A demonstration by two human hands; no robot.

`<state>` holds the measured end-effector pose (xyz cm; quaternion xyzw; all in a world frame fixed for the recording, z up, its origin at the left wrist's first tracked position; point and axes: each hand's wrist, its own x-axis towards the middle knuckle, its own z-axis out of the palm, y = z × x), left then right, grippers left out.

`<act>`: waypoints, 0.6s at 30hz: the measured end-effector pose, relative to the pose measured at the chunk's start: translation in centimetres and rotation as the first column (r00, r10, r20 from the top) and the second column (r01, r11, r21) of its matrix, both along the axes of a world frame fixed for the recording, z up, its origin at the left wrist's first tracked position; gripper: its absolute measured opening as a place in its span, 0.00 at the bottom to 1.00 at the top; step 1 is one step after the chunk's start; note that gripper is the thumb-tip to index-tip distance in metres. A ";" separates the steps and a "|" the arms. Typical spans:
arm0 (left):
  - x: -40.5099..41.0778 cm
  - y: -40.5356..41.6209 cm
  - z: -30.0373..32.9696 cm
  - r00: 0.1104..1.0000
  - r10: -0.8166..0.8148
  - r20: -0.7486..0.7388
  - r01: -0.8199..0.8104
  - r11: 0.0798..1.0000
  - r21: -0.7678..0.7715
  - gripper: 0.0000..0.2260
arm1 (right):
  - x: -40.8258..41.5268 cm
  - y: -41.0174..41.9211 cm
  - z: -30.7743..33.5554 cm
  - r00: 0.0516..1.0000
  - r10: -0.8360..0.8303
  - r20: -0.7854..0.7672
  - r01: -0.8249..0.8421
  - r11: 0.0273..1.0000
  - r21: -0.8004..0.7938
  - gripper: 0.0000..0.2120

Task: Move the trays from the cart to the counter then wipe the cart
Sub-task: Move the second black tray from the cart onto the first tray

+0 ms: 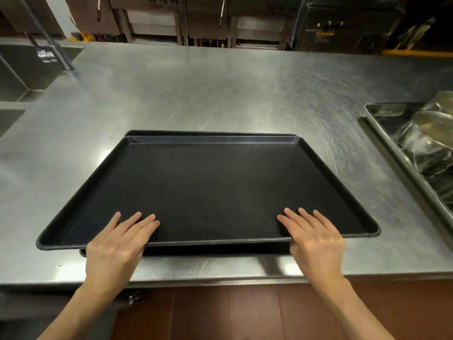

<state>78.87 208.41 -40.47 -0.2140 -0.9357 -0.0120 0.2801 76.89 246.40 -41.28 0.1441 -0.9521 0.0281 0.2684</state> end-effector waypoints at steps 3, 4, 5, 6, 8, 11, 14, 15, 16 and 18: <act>-0.2 -0.4 -0.3 1.000 -0.002 -0.008 0.002 1.000 -0.005 0.14 | -0.3 -0.3 -0.4 1.000 -0.002 -0.022 0.002 1.000 -0.009 0.26; -0.2 -0.5 -0.2 1.000 -0.007 -0.002 0.007 1.000 -0.006 0.14 | -0.4 -0.3 -0.5 1.000 -0.002 -0.029 0.002 1.000 -0.015 0.26; -0.4 -0.6 -0.1 1.000 -0.011 0.003 0.011 1.000 -0.008 0.14 | -0.5 -0.4 -0.7 0.999 -0.001 -0.038 0.000 1.000 -0.019 0.26; -0.6 -0.8 0.0 1.000 -0.013 0.007 0.013 1.000 -0.013 0.15 | -0.6 -0.5 -0.8 0.999 -0.002 -0.046 0.001 1.000 -0.021 0.26; -0.9 -1.1 0.1 1.000 -0.003 0.019 0.003 1.000 -0.028 0.16 | -0.7 -0.8 -1.0 0.998 -0.005 -0.058 0.004 1.000 -0.026 0.25; -1.8 -1.4 -0.2 1.000 0.004 0.031 -0.004 1.000 -0.020 0.15 | -1.2 -1.2 -1.2 0.997 -0.012 -0.077 0.009 0.999 -0.033 0.25; -2.2 -1.2 -0.6 0.999 0.002 0.044 -0.001 1.000 -0.013 0.15 | -1.4 -1.1 -1.6 0.997 -0.013 -0.075 0.011 1.000 -0.023 0.25; -2.2 -1.1 -0.8 0.999 0.003 0.050 -0.003 1.000 -0.011 0.15 | -1.5 -1.1 -1.7 0.997 -0.014 -0.077 0.012 1.000 -0.019 0.25; -2.2 -1.0 -0.9 0.999 0.007 0.054 -0.007 1.000 -0.008 0.15 | -1.4 -1.0 -1.7 0.997 -0.015 -0.077 0.013 1.000 -0.016 0.25; -2.1 -0.9 -1.3 0.998 0.015 0.060 -0.014 1.000 -0.007 0.15 | -1.6 -1.0 -1.9 0.997 -0.019 -0.081 0.018 1.000 -0.015 0.25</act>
